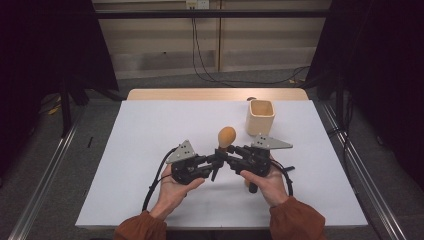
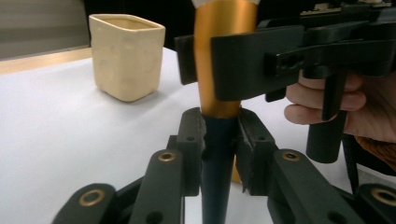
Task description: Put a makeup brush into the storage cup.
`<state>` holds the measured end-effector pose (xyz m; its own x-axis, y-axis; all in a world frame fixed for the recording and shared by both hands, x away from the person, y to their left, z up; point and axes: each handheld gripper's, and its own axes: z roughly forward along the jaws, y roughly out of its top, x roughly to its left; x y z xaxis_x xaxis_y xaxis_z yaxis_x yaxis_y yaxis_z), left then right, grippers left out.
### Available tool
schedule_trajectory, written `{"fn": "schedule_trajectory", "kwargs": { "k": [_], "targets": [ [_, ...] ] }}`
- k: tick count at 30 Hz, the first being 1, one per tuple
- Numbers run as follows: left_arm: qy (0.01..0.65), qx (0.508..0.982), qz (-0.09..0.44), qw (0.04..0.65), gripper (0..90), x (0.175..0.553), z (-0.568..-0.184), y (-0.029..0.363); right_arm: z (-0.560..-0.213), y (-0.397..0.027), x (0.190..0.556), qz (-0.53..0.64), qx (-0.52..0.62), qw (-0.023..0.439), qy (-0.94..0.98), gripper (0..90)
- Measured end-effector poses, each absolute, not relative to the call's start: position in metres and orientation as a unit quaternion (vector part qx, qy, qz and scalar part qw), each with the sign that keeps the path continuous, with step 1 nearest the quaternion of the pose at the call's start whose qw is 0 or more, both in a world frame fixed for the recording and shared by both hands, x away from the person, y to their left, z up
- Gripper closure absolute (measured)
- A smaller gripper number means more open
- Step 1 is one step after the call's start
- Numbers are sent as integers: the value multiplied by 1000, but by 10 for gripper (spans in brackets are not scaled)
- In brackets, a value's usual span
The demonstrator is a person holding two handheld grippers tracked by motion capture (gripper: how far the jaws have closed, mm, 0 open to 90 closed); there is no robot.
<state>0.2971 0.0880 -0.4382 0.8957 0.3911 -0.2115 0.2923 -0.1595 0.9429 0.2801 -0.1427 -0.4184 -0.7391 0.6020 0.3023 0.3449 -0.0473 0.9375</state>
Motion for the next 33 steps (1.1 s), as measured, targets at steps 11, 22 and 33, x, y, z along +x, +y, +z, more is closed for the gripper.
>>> {"fn": "schedule_trajectory", "kwargs": {
  "k": [11,22,33],
  "targets": [
    [234,760,44,605,601,297,-439,89,-417,-144,279,632,337,118,688,637],
    [249,759,65,599,389,294,-437,97,-412,-151,279,631,338,132,686,637],
    [303,756,112,569,104,297,-433,120,-410,-160,279,630,338,140,685,637]
  ]
}}
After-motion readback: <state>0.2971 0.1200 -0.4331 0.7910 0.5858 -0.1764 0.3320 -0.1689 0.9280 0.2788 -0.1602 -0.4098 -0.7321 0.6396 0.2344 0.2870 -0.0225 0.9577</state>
